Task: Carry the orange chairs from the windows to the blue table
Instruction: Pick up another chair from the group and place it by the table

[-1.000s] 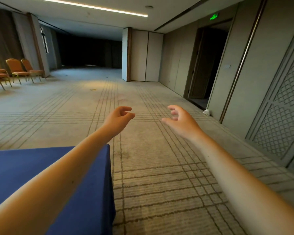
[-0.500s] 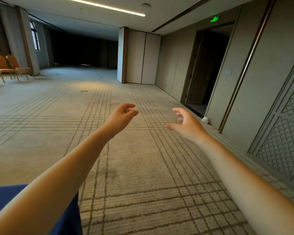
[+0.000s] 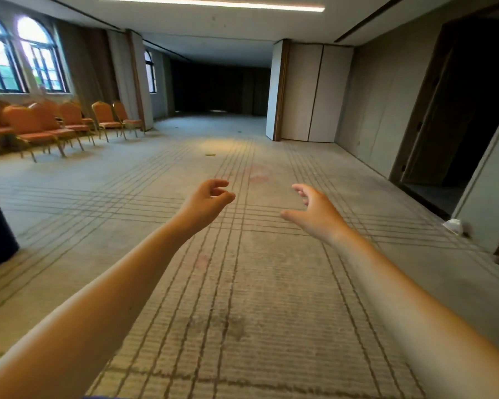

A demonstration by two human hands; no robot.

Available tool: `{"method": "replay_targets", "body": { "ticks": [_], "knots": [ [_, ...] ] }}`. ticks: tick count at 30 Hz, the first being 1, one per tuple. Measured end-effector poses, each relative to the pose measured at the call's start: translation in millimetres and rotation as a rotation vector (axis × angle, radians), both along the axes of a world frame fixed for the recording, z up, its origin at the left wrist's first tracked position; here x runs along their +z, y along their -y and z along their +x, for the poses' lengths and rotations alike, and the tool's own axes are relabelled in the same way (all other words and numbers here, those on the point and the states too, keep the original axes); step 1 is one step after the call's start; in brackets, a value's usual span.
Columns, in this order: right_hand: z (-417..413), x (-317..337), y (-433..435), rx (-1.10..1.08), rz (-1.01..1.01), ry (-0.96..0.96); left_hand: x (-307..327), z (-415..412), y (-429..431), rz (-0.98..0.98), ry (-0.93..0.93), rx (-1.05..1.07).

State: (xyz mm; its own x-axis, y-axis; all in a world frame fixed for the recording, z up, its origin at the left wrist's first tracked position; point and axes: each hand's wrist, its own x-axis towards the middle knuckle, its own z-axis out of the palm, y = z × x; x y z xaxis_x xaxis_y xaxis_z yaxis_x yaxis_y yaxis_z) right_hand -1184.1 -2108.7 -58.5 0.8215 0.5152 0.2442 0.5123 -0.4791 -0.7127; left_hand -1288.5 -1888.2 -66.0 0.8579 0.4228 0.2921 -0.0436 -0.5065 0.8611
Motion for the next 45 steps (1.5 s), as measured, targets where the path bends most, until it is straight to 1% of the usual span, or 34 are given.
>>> {"method": "replay_targets", "body": {
  "ticks": [1,3,5,7,11,17,20,23,28,32,39,45],
  "knots": [
    [41,0,-31,0.051,-0.006,-0.007,2,29,-24,0.007,0.005,0.052],
    [70,-2,-54,0.079,-0.054,0.021,6,46,-41,0.023,-0.015,0.078],
    [131,3,-109,0.176,-0.064,0.044,17,86,-85,0.050,-0.009,0.171],
    [174,7,-160,0.256,-0.061,0.061,25,110,-123,0.051,-0.011,0.252],
    [231,7,-260,0.408,-0.062,0.030,25,144,-193,0.058,-0.076,0.386],
    [309,-2,-408,0.527,-0.047,0.055,12,205,-315,0.043,-0.092,0.515],
    [351,-3,-492,0.561,-0.026,0.070,9,243,-393,0.030,-0.087,0.548],
    [396,8,-581,0.592,-0.016,0.073,19,286,-483,0.034,-0.083,0.582],
    [462,11,-692,0.584,0.033,0.054,24,353,-596,0.022,-0.051,0.625],
    [522,2,-779,0.592,0.026,0.039,13,418,-679,0.003,-0.083,0.619],
    [651,-7,-948,0.627,0.048,0.059,4,541,-841,0.029,-0.085,0.661],
    [764,12,-1099,0.688,0.029,0.098,14,644,-980,0.011,-0.051,0.742]
  ]
}}
